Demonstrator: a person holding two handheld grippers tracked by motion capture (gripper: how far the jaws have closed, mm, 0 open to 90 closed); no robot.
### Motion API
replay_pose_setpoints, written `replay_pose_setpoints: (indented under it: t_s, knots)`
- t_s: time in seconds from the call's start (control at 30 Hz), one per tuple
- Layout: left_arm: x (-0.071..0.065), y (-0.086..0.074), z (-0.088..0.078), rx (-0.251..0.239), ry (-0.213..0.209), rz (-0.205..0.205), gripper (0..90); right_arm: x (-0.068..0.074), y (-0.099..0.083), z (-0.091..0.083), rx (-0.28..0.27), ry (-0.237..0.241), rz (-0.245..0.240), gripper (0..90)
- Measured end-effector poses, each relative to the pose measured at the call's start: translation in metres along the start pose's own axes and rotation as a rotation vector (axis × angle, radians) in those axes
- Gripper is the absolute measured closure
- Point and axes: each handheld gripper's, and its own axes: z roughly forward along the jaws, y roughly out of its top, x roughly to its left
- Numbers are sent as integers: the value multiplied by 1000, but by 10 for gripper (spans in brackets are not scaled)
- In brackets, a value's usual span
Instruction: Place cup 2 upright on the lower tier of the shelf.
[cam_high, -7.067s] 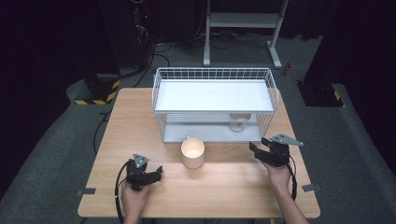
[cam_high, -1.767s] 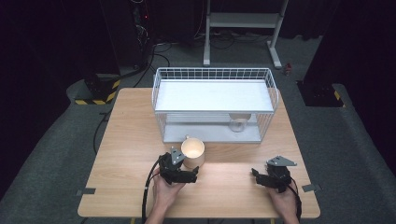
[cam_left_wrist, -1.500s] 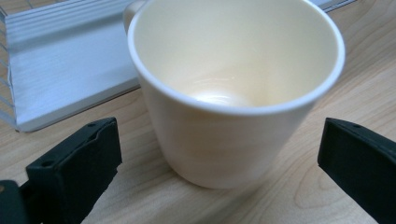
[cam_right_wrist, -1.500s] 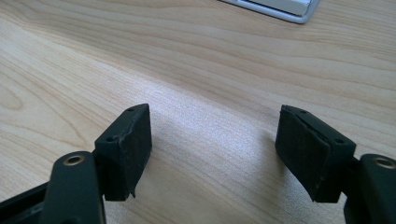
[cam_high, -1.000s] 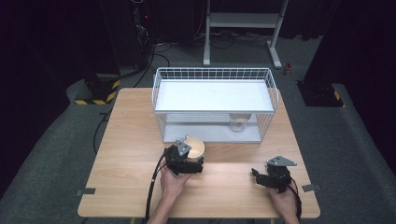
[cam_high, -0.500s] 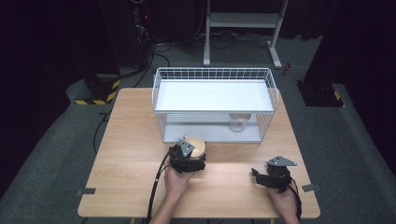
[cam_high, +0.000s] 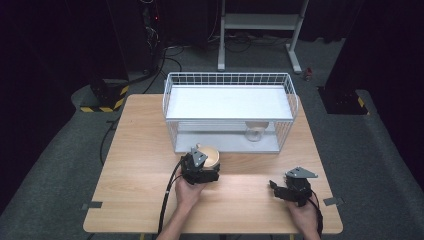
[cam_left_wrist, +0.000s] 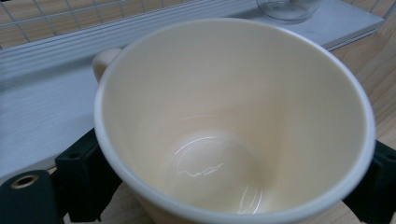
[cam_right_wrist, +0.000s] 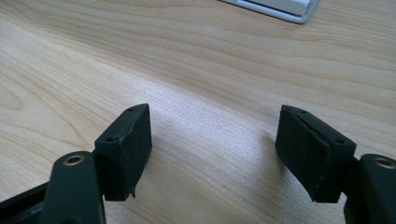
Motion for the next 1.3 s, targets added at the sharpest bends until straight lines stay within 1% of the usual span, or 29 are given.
replay_pose_setpoints:
  t_s: [0.33, 0.43, 0.5, 0.53, 0.67, 0.7, 0.77, 0.9, 0.93, 1.0, 1.07, 1.13, 1.2, 1.27, 1.3]
  knots:
    - [0, 1, -1, -20, -3, 3, 90, 0, 0, 0, 2, -1, 4, 269]
    - [0, 2, -2, -21, -9, -8, 90, 0, 0, 0, 2, -1, 4, 269]
    - [-1, 5, -3, -14, -8, 15, 90, 0, 0, 0, 2, -1, 5, 269]
    - [-1, 7, -3, -16, -11, 18, 90, 0, 0, 0, 1, -1, 2, 269]
    - [0, 13, -4, -29, -21, 15, 91, 0, 0, 0, 2, -1, 5, 269]
    - [0, 15, -4, -24, -26, 14, 91, 0, 0, 0, 0, 0, 0, 269]
    - [0, 18, -2, -24, -19, 21, 91, 0, 0, 0, 1, 0, 4, 269]
    - [3, 24, 3, -30, -20, 7, 91, 0, 0, 0, 0, 0, 1, 268]
    - [3, 27, 5, -24, -21, 5, 91, 0, 0, 0, 0, 0, 1, 269]
    - [4, 31, 8, -20, -15, 16, 92, 0, 0, 0, 1, 0, 4, 269]
    - [4, 35, 11, -33, -22, 1, 92, 0, 0, 0, 0, 0, 1, 269]
    - [5, 38, 15, -23, -19, 8, 92, 0, 0, 0, 1, 0, 3, 269]
    - [6, 40, 18, -18, -11, 25, 92, 0, 0, 0, 1, -1, 1, 269]
    - [7, 43, 21, -22, -12, 19, 93, 0, 0, 0, 2, -1, 4, 268]
    - [8, 44, 22, -33, -11, 7, 93, 0, 0, 0, 2, -1, 4, 269]
